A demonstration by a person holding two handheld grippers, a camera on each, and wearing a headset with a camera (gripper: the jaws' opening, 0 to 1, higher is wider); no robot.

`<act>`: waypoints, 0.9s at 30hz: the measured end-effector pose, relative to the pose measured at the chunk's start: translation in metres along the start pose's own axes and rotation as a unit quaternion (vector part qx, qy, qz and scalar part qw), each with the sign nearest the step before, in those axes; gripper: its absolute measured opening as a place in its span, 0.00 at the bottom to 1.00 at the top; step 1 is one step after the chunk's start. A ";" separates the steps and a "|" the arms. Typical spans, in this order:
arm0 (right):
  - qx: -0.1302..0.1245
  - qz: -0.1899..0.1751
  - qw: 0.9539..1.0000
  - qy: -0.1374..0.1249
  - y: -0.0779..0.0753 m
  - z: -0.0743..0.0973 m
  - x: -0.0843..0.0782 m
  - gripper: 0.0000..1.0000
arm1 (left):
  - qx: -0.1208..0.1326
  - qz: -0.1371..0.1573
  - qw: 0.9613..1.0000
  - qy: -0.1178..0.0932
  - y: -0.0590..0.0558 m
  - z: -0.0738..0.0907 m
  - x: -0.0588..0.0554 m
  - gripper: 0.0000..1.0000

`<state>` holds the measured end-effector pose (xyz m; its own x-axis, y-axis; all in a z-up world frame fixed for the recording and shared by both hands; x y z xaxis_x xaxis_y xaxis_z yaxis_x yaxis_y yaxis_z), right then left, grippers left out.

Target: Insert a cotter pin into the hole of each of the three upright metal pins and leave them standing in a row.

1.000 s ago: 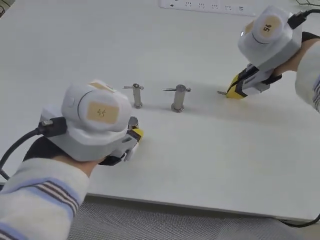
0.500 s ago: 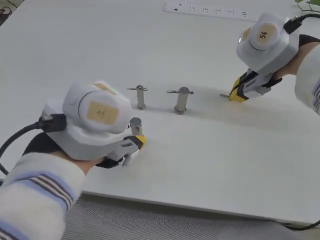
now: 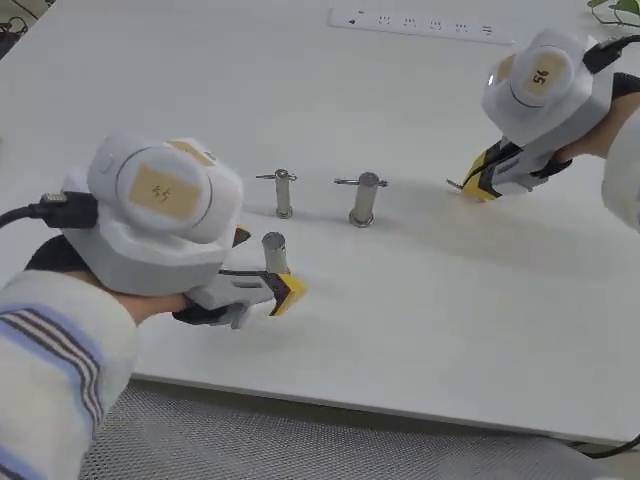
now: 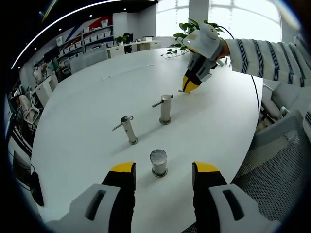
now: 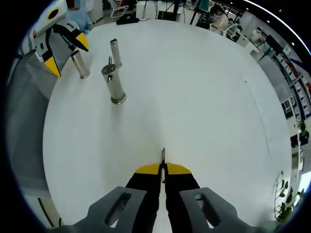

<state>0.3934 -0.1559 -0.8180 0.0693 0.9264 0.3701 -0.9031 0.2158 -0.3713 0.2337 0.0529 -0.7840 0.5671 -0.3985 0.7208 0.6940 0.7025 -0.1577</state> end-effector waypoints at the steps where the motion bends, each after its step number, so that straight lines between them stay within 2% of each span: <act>1: -0.003 0.001 1.000 -0.002 0.001 0.003 0.000 0.02 | 0.003 -0.015 1.000 -0.005 0.002 0.001 0.003 0.46; 2: -0.006 0.001 1.000 -0.005 0.001 0.004 0.000 0.02 | 0.003 -0.022 1.000 -0.007 0.002 0.002 0.004 0.47; 9: -0.018 0.004 1.000 -0.021 0.009 0.018 0.001 0.02 | -0.008 -0.017 1.000 -0.018 0.008 0.010 0.014 0.52; 14: -0.029 0.006 0.999 -0.031 0.018 0.030 0.003 0.02 | -0.017 0.007 0.999 -0.037 0.013 0.014 0.024 0.52; 16: -0.036 0.007 0.999 -0.036 0.016 0.031 0.001 0.02 | -0.018 0.010 0.999 -0.044 0.017 0.016 0.029 0.52; 23: -0.063 0.010 0.996 -0.060 0.026 0.053 0.015 0.02 | -0.014 -0.013 0.998 -0.060 0.024 0.016 0.047 0.48; 27: -0.076 0.015 0.994 -0.074 0.033 0.065 0.024 0.02 | -0.023 -0.008 0.997 -0.068 0.027 0.013 0.057 0.48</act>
<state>0.3375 -0.1461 -0.7660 -0.0294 0.8800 0.4741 -0.8284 0.2440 -0.5042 0.2787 0.0574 -0.7385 0.4934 -0.3239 0.8072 0.7233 0.6682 -0.1739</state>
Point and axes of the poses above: the centre of the closed fingertips' face, and the gripper's own axes: z roughly backward along the fingers, y roughly to its left, x roughly out of its top, the point moved 4 cm from there along z, roughly backward along the fingers, and after that the axes turned 13 degrees about -x, right-handed, at the moved point
